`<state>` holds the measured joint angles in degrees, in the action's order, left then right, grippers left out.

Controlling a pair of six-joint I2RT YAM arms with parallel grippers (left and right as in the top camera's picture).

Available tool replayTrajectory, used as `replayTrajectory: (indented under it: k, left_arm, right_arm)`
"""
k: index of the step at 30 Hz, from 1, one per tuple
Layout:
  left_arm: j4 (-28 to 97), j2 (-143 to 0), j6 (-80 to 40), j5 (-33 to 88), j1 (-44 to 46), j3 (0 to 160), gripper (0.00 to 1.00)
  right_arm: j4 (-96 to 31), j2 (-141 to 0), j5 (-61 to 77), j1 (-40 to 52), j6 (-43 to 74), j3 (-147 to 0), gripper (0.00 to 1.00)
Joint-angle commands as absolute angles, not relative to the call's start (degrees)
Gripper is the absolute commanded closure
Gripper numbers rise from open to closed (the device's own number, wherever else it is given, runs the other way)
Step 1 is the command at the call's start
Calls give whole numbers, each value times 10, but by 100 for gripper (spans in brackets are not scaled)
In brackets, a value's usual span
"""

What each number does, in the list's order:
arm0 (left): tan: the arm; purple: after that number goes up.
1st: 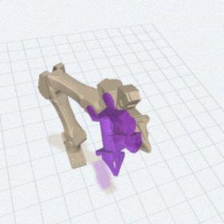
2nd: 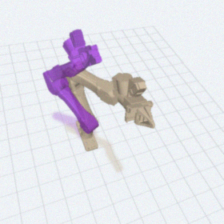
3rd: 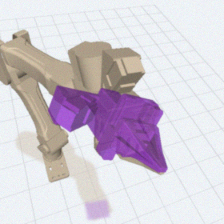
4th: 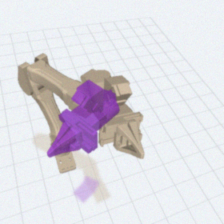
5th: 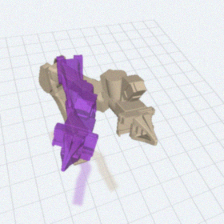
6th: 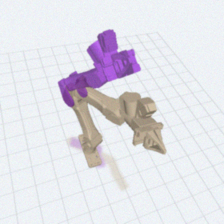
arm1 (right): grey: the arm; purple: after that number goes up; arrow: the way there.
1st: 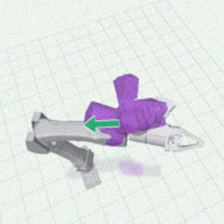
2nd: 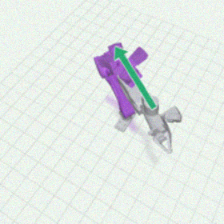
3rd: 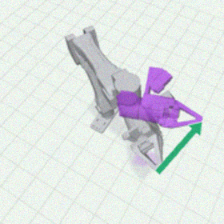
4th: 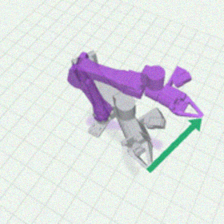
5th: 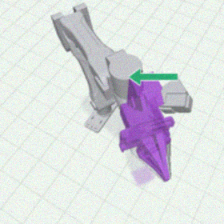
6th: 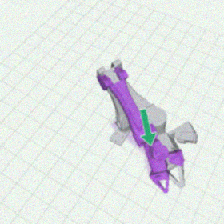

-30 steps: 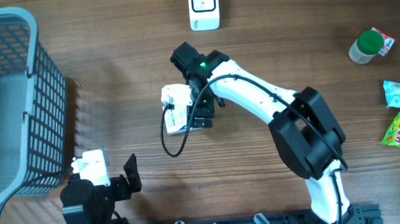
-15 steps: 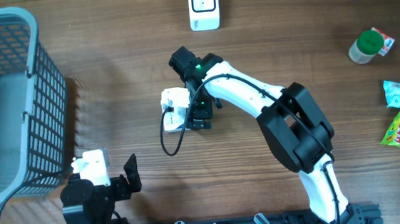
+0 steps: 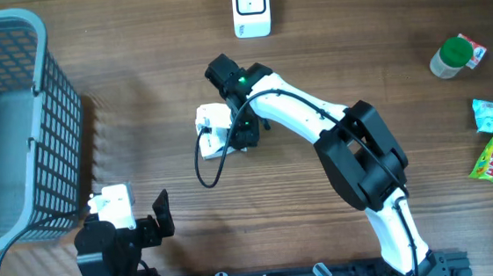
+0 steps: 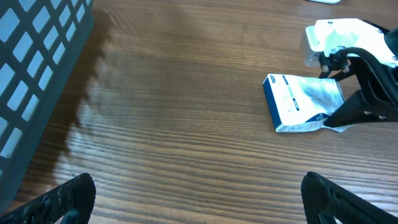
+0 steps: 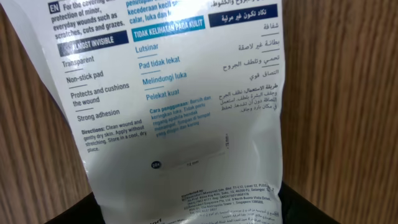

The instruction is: Scan the item barcode

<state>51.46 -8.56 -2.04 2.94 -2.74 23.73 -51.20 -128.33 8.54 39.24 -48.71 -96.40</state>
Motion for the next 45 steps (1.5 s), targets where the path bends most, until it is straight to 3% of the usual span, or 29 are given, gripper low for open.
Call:
replayTrajectory:
  k: [1,11,15,20,32,39,45]
  left_arm:
    - [514,-83,-18,36,-30,235,0]
    - [514,-83,-18,36,-30,235,0]
    - [514,-83,-18,36,-30,235,0]
    - [513,-83,-18,36,-30,235,0]
    - [514,-83,-18,36,-30,235,0]
    - [514,-83,-18,36,-30,235,0]
    - [514,-83,-18,36,-30,235,0]
  right_arm:
    - [-509,-1285,43,392,-479,-1023,37]
    - [-474,-1089,169,392,-575,-1123,37]
    - [-444,-1018,272,392,-683,-1123,37]
    - [-420,-970,372,392,-855,-1123,28]
    - [-467,-964,477,392,-1206,-1123,30]
    - [-477,-961,488,392,-1215,-1123,29]
    - [-554,-964,470,392,-1177,-1120,39]
